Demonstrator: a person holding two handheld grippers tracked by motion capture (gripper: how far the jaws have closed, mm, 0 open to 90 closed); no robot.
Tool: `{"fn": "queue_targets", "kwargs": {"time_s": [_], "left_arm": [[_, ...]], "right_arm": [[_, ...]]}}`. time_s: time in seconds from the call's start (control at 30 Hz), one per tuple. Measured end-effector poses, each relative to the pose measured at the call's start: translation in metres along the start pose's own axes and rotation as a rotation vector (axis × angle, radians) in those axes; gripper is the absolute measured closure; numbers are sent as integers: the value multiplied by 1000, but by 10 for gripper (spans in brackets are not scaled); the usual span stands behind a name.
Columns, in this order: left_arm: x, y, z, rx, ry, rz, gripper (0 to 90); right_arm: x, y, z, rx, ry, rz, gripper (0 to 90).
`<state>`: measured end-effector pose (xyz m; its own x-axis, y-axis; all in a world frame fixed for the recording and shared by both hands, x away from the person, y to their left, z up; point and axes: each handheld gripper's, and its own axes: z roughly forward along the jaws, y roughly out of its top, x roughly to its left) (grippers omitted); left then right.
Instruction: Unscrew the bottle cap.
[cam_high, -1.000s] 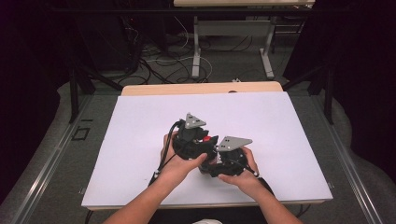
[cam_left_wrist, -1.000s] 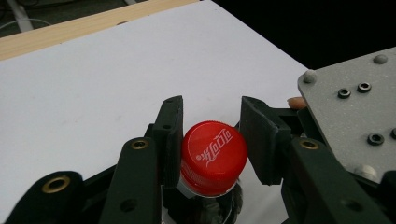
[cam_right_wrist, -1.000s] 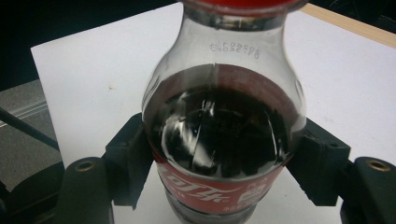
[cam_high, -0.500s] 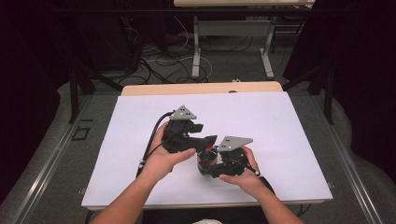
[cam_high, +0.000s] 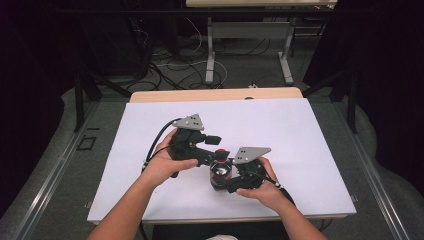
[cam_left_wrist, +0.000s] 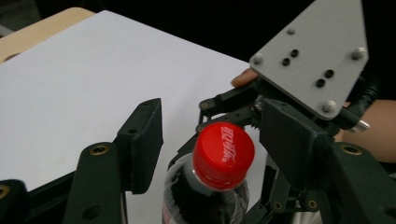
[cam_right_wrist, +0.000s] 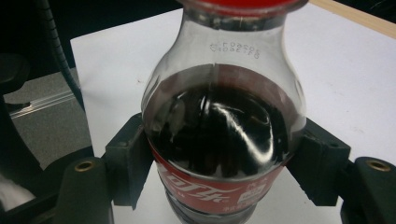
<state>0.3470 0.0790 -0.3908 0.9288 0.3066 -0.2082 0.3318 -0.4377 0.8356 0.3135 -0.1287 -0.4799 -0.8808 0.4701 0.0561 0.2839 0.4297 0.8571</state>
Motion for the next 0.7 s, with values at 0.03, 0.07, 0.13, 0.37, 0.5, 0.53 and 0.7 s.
{"fn": "queue_targets", "kwargs": {"time_s": [0.03,0.07,0.13,0.37,0.5,0.53,0.7], "left_arm": [[0,0,0,0,-16,6,446],[1,-1,1,-2,-32,5,446],[0,-2,2,2,-46,15,492],[2,-2,4,27,-72,29,582],[1,-1,5,33,-63,39,609],[0,-1,5,32,-57,33,613],[-5,0,7,40,15,16,616]], "right_arm": [[0,0,1,1,1,-1,298],[0,0,1,1,1,-1,298],[1,0,1,5,8,0,298],[1,1,-1,-13,26,-1,298],[1,1,0,-8,24,3,298],[1,1,0,-8,21,7,298],[1,0,1,-7,-6,10,298]]}}
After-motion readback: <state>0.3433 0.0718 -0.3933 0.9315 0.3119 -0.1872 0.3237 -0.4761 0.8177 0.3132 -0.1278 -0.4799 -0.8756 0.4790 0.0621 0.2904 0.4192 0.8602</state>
